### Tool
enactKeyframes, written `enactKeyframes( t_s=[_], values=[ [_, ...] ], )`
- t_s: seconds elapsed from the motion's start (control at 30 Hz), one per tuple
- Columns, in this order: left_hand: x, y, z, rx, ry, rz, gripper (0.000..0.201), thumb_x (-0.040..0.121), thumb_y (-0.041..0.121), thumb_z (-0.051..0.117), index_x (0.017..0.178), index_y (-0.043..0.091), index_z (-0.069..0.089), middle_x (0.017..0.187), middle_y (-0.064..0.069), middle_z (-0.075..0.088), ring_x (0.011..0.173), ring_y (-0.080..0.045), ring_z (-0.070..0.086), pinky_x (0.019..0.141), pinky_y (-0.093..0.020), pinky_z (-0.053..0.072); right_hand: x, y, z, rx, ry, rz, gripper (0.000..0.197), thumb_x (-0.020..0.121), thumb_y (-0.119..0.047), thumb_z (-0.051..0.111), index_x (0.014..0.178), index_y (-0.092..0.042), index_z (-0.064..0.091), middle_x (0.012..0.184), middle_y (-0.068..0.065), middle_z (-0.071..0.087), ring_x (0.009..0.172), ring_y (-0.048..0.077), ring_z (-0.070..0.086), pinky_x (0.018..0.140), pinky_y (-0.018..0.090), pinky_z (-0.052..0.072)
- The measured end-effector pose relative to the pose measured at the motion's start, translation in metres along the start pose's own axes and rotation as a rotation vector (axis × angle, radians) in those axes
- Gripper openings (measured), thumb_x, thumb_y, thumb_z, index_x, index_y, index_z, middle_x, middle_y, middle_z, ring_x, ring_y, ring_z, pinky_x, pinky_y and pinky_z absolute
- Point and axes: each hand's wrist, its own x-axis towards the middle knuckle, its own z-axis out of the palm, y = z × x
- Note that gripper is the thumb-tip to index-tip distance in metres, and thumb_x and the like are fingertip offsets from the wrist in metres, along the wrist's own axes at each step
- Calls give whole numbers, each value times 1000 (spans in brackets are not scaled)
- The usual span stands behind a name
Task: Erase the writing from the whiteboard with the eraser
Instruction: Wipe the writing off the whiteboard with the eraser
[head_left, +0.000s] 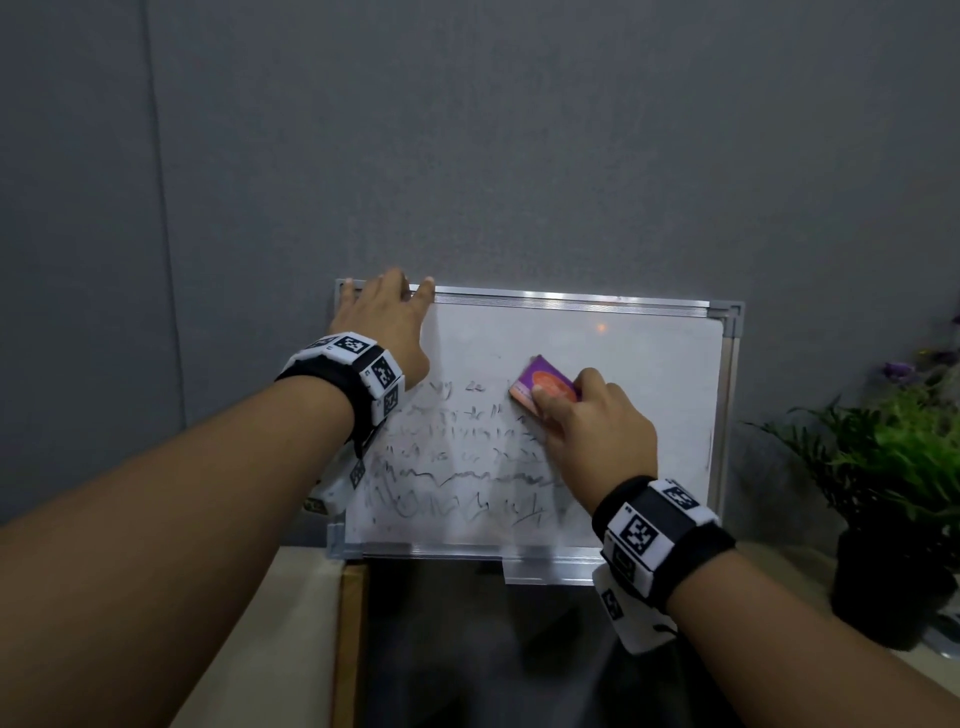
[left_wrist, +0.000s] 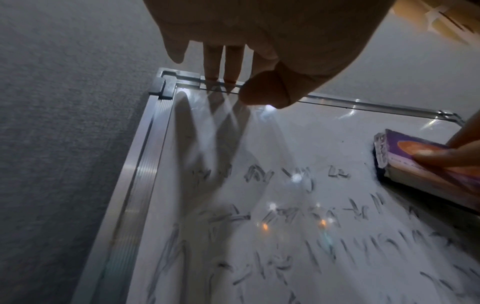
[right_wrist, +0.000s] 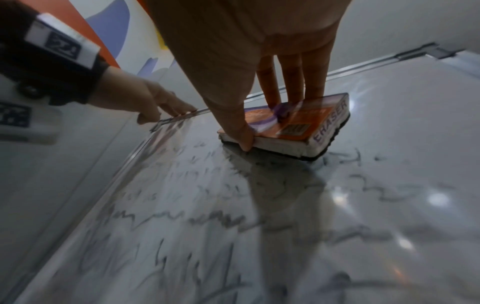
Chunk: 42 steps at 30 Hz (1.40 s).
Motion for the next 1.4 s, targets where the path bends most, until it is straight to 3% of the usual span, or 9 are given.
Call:
enactKeyframes(
  t_s=[0.13, 0.37, 0.57, 0.7, 0.87, 1.03, 1.23, 1.4],
  values=[
    [0, 0, 0, -5, -10, 7, 91, 69, 18, 59, 150, 24, 19, 131, -5, 34, 128, -26, 34, 115, -53, 14, -7, 11, -1, -33, -9, 3, 30, 84, -45, 54, 103, -27, 69, 88, 7, 51, 69, 25, 48, 47, 25, 29],
    [1, 0, 2, -9, 6, 10, 92, 68, 17, 59, 150, 24, 19, 130, -5, 35, 128, -26, 34, 115, -51, 17, 16, 2, -3, -40, 23, 61, 19, 79, -29, 67, 98, -28, 66, 88, 5, 47, 68, 23, 44, 47, 25, 30],
    [2, -2, 1, 3, -1, 14, 91, 68, 18, 59, 150, 24, 19, 131, -5, 35, 128, -26, 34, 114, -52, 16, -1, -13, 7, -30, -15, -44, 25, 81, -39, 61, 102, -27, 67, 87, 6, 49, 66, 25, 47, 46, 25, 29],
    [2, -3, 2, 1, -7, 19, 93, 67, 19, 59, 150, 24, 18, 131, -4, 34, 129, -25, 34, 115, -52, 15, 6, 1, -1, -50, 15, 26, 22, 77, -32, 72, 99, -28, 68, 86, 5, 48, 67, 25, 47, 46, 24, 27],
    [1, -1, 1, 2, -2, 17, 92, 68, 19, 59, 150, 24, 19, 132, -5, 34, 129, -25, 34, 115, -53, 15, 25, -17, 1, -42, 34, 38, 22, 78, -29, 73, 99, -30, 67, 86, 4, 47, 68, 24, 47, 46, 24, 26],
    [0, -2, -1, 8, -10, 17, 92, 68, 20, 59, 150, 24, 18, 131, -5, 33, 128, -26, 34, 114, -53, 15, 6, -27, 11, -37, -5, -39, 30, 73, -27, 75, 102, -28, 67, 86, 6, 49, 65, 25, 47, 45, 25, 25],
    [1, -2, 1, 0, -13, 19, 93, 69, 20, 60, 151, 23, 17, 131, -5, 33, 128, -25, 32, 115, -52, 15, 20, -15, 3, -26, 66, 63, 24, 75, -23, 73, 98, -29, 69, 84, 6, 48, 65, 26, 46, 45, 24, 26],
    [1, -2, 1, 1, -7, 17, 93, 69, 21, 61, 151, 23, 17, 131, -5, 33, 129, -26, 33, 115, -52, 16, 25, -38, 9, -16, 48, 8, 26, 76, -26, 73, 101, -29, 66, 86, 5, 48, 67, 25, 47, 45, 25, 26]
  ],
)
